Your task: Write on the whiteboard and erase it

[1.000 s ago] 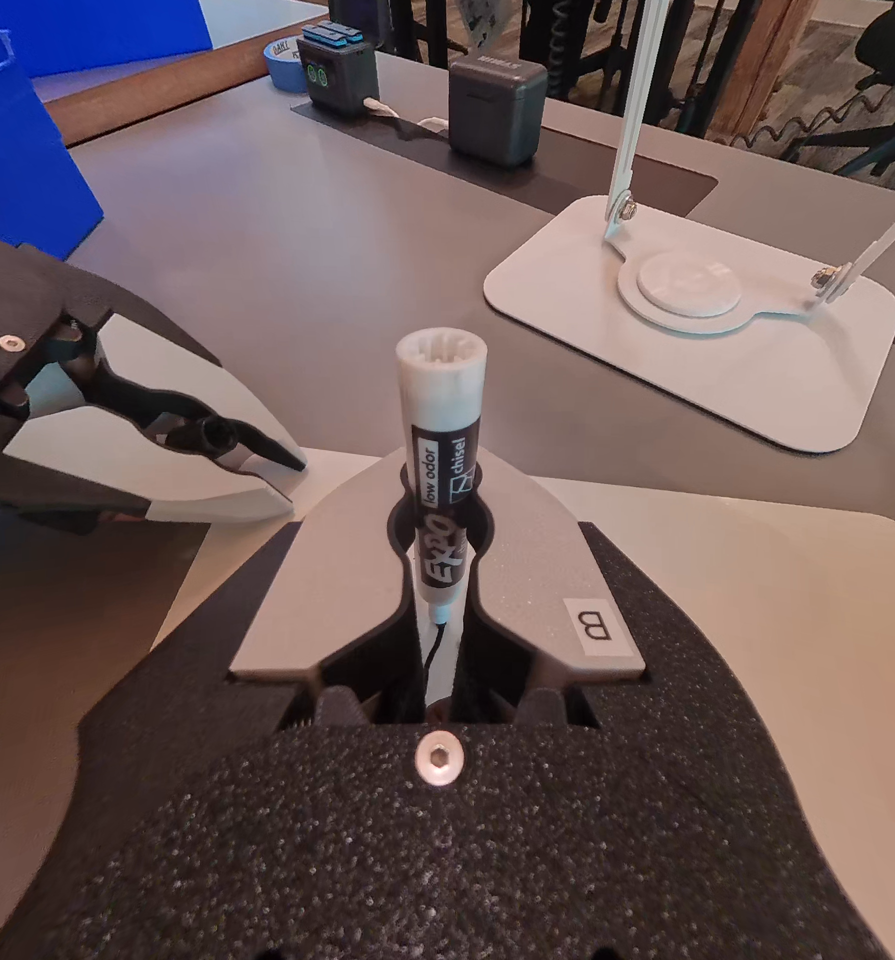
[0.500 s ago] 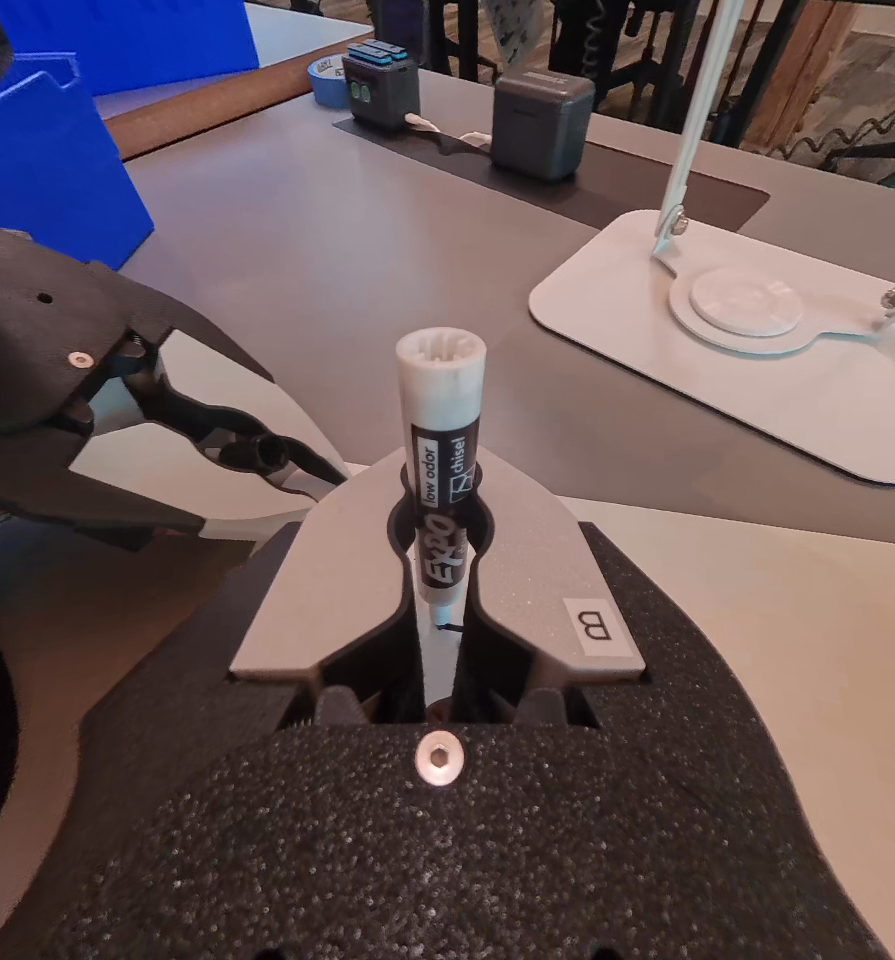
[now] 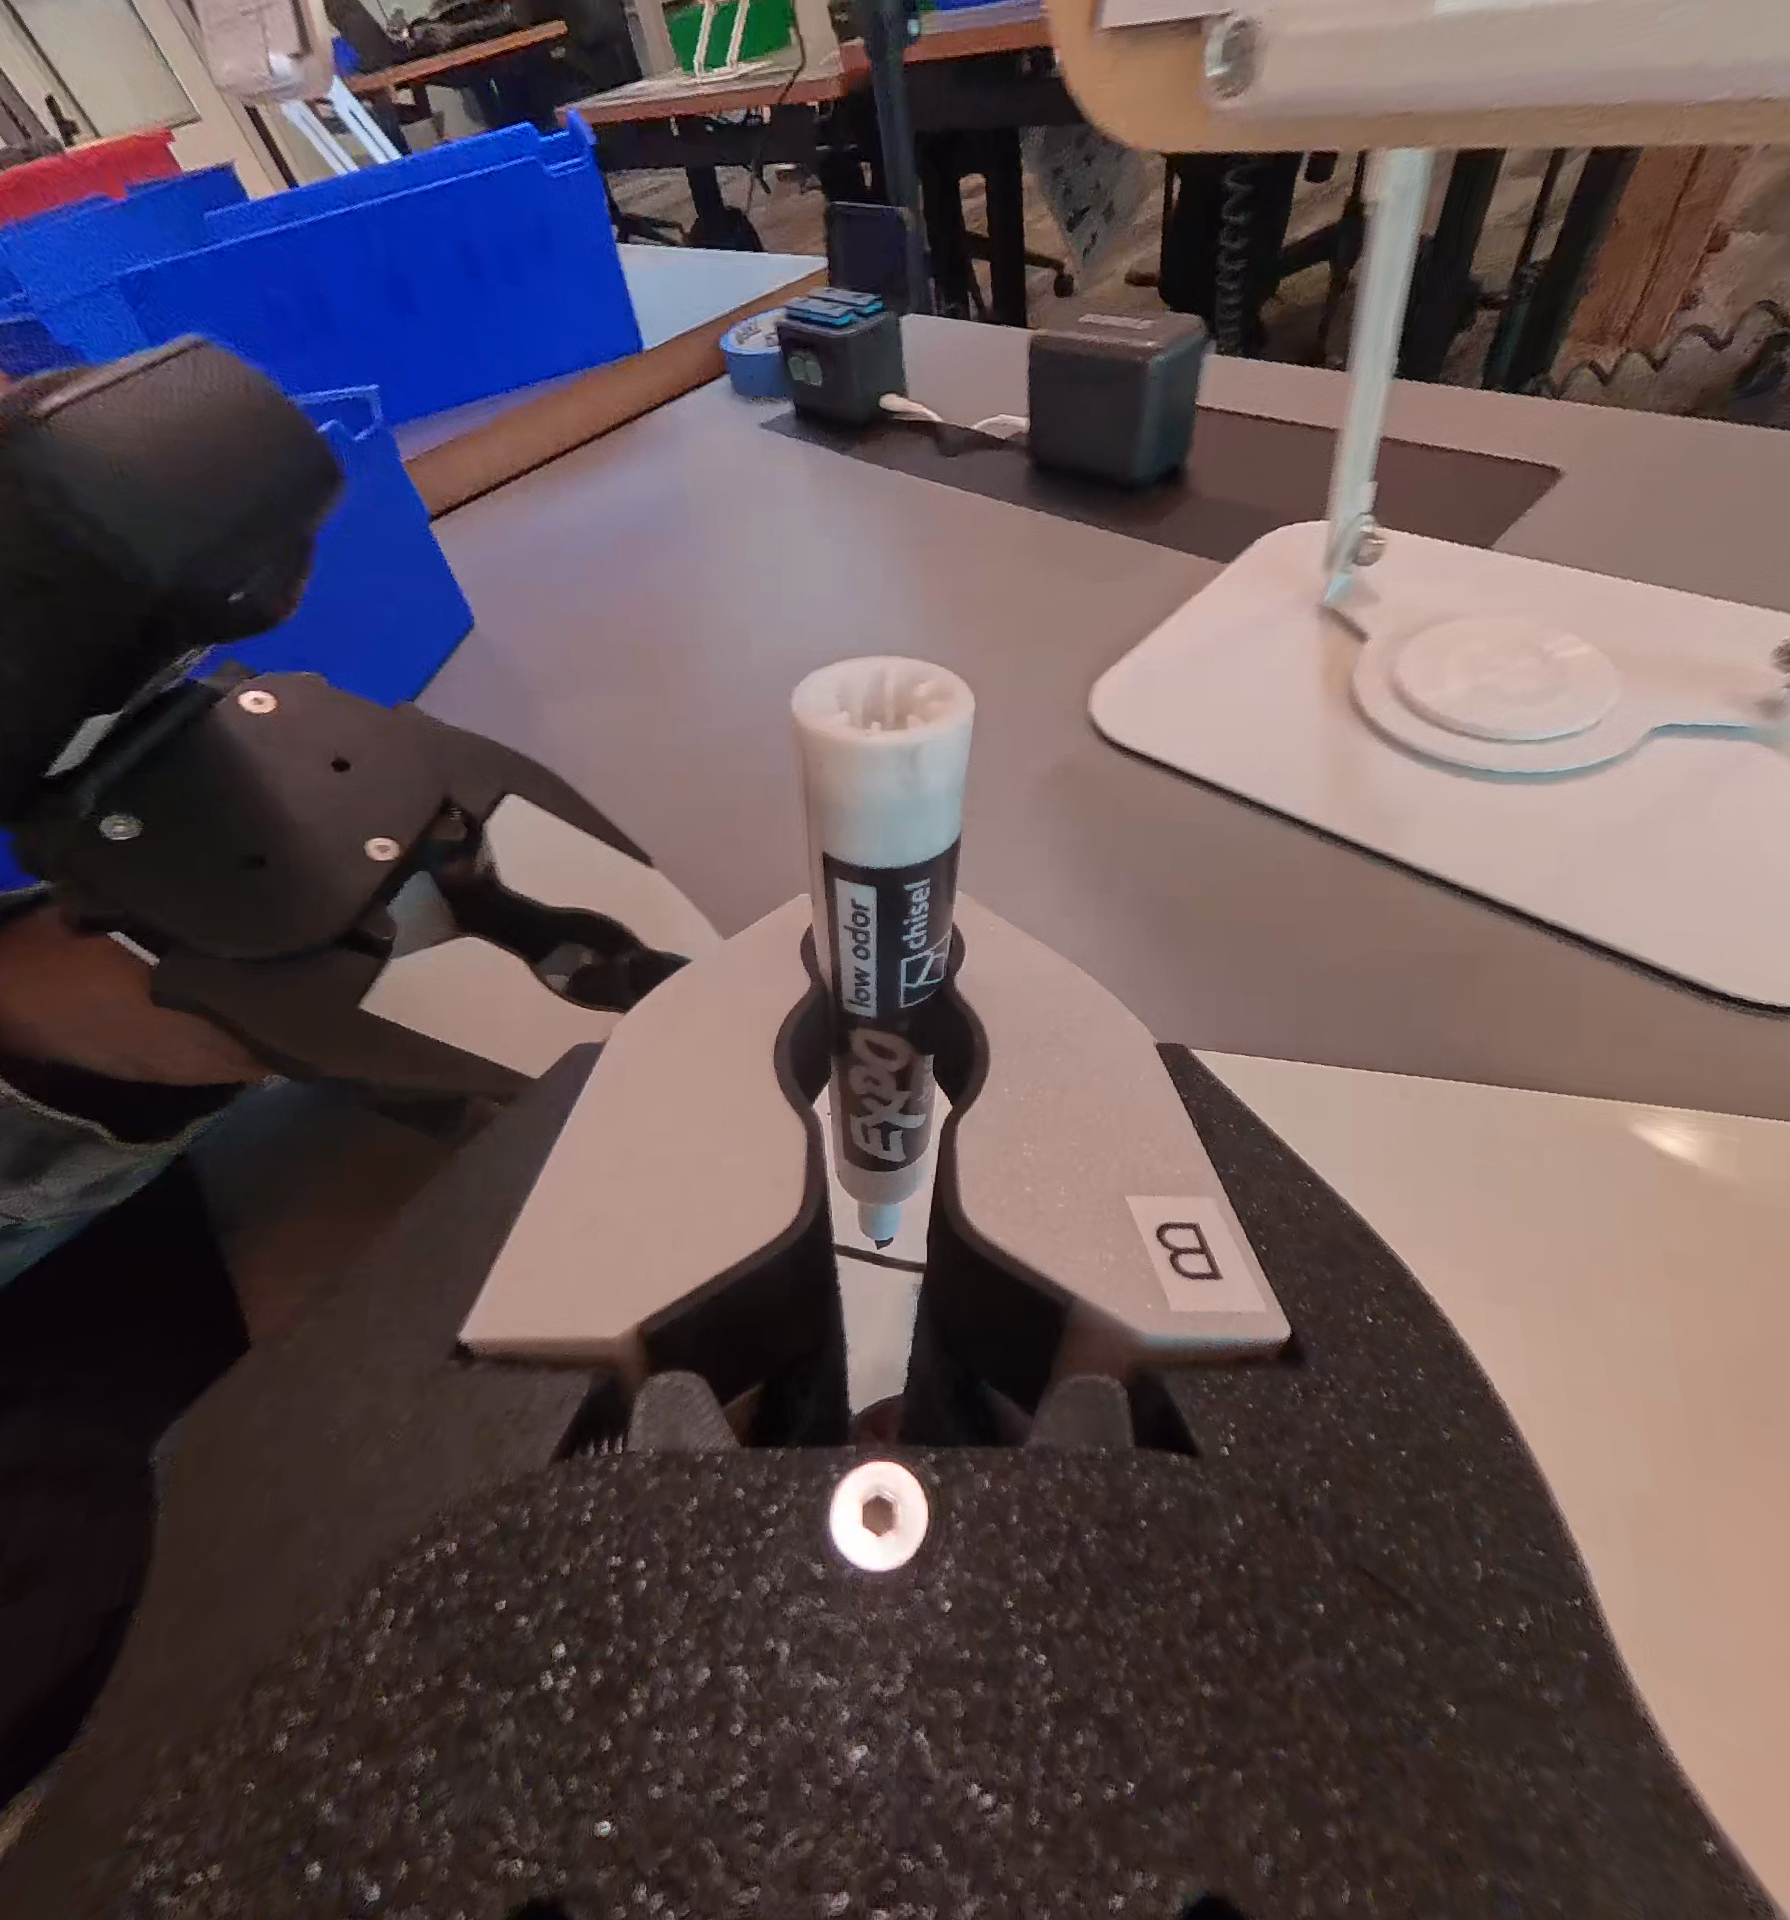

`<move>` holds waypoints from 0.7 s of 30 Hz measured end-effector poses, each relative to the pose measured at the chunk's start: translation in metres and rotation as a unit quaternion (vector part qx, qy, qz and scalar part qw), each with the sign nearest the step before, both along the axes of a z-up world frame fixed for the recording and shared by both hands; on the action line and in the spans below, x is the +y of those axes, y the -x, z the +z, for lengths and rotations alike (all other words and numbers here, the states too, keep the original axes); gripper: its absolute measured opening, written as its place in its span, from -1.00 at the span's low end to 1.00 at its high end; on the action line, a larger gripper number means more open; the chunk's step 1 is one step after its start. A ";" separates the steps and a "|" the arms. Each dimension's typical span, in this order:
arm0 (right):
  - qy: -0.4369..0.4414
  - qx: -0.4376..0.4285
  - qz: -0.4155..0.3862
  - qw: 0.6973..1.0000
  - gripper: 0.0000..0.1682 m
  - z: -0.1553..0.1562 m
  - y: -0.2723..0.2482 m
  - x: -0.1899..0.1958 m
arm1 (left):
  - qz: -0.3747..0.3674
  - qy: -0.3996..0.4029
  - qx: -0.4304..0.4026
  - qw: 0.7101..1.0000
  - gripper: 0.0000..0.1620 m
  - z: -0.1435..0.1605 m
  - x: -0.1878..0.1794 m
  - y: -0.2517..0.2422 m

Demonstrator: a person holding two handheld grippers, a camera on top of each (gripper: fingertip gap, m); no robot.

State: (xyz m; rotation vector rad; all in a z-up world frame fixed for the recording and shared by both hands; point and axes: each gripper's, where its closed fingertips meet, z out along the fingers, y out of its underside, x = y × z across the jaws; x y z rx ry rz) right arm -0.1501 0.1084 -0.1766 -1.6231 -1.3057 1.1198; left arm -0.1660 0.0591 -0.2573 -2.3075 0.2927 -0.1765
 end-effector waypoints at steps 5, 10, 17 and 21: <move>-0.011 -0.034 -0.003 0.999 -0.81 -0.011 -0.020 0.038 | -0.003 -0.001 -0.001 1.000 -0.76 0.000 0.000 -0.001; -0.006 -0.043 0.012 0.999 -0.81 -0.024 -0.021 0.032 | -0.002 -0.002 -0.002 1.000 -0.76 0.000 0.000 -0.001; -0.007 -0.053 0.020 0.998 -0.81 -0.033 -0.019 0.027 | -0.002 -0.003 -0.002 1.000 -0.76 0.000 0.000 -0.001; -0.017 -0.058 0.006 0.998 -0.81 -0.033 -0.024 0.038 | -0.003 -0.003 -0.002 1.000 -0.76 0.000 0.000 -0.001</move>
